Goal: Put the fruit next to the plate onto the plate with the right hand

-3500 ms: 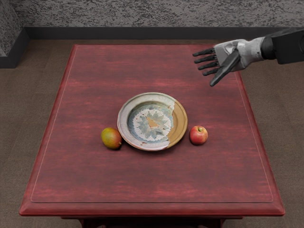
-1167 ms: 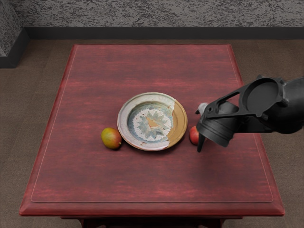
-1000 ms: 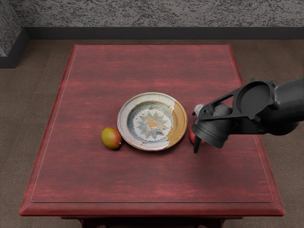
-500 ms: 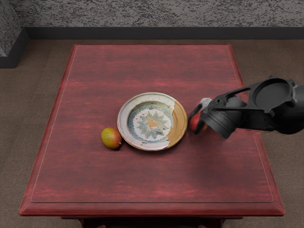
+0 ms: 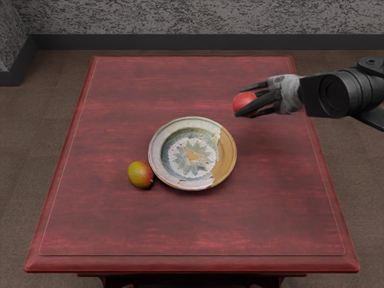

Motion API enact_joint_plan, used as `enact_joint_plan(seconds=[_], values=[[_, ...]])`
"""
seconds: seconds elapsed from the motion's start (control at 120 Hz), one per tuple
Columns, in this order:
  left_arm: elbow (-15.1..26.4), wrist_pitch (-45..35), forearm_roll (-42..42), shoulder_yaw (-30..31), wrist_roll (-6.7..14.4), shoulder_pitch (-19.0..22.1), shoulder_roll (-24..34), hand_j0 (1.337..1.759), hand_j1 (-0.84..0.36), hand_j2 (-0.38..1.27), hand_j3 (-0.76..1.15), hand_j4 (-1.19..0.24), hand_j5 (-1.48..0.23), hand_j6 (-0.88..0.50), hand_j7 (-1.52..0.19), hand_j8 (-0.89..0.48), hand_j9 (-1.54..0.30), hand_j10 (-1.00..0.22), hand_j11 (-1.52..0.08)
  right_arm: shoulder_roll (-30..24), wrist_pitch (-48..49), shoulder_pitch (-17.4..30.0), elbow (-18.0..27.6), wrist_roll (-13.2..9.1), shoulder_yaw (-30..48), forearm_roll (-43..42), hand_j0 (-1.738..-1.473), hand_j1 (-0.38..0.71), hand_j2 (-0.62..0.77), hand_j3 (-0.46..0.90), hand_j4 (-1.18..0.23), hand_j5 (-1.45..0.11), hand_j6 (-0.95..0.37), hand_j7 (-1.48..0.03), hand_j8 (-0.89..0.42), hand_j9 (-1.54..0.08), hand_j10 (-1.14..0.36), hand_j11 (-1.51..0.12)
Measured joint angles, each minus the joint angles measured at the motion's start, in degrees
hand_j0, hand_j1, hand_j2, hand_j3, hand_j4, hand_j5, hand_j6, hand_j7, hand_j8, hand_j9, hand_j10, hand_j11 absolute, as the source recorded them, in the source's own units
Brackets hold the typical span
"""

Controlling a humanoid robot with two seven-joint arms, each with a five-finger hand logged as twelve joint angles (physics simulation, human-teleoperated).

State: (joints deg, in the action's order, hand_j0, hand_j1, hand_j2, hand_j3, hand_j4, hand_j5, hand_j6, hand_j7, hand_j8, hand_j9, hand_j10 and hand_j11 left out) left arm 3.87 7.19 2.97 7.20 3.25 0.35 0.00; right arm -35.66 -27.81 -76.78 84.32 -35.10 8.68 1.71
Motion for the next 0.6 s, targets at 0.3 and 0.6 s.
enact_joint_plan(seconds=[0.3,0.6], values=[[0.00,0.00,-0.01,0.01,0.00,0.00,0.00,1.658,0.35,0.00,0.00,0.00,0.00,0.00,0.00,0.00,0.00,0.00,0.00,12.87,3.55,5.97,-6.43,0.01,3.96,-3.34,-1.644,0.25,0.21,0.00,-0.67,-1.14,-0.32,-1.13,-0.33,-1.17,-0.58,-1.14],[0.00,-0.02,0.00,0.01,0.00,0.00,0.00,1.658,0.35,0.00,0.00,0.00,0.00,0.00,0.00,0.00,0.00,0.00,0.00,16.78,3.51,7.56,-9.25,0.08,3.86,-5.41,-1.651,-0.01,0.10,0.00,-0.37,-0.62,-0.20,-0.61,-0.20,-0.63,-0.30,-0.62]])
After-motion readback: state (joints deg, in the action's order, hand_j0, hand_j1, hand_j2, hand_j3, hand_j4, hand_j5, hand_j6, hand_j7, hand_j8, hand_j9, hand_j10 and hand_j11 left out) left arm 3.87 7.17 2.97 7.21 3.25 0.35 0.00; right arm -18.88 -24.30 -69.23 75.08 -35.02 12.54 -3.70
